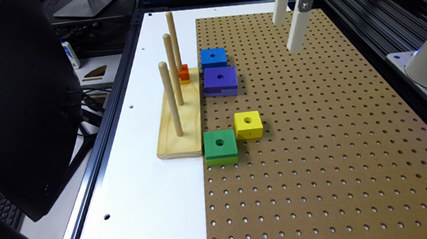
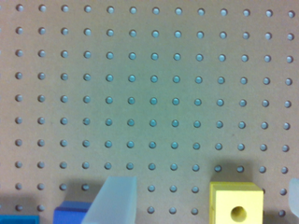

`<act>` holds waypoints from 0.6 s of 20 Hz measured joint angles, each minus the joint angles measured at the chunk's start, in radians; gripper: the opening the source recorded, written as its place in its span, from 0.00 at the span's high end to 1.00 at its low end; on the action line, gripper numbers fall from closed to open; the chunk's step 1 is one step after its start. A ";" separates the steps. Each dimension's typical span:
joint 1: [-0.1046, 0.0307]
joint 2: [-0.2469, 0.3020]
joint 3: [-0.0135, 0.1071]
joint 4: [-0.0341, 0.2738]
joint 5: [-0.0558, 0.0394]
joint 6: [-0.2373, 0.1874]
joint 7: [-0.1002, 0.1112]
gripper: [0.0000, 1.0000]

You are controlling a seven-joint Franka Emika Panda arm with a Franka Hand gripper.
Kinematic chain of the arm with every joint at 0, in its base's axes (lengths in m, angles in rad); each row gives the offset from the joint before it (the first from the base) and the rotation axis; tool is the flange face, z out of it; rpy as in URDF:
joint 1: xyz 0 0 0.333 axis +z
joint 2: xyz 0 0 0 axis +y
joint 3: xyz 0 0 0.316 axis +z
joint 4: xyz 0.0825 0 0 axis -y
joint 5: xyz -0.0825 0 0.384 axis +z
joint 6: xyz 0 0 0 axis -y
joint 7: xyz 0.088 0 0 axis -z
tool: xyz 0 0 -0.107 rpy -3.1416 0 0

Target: Pick up yellow block.

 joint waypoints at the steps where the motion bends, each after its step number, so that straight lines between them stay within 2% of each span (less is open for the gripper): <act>1: 0.000 0.011 0.002 0.009 0.0000 0.000 0.003 0.00; 6: 0.000 0.043 0.011 0.041 0.0004 0.000 0.010 0.00; 12: 0.000 0.086 0.031 0.086 0.0005 0.000 0.030 0.00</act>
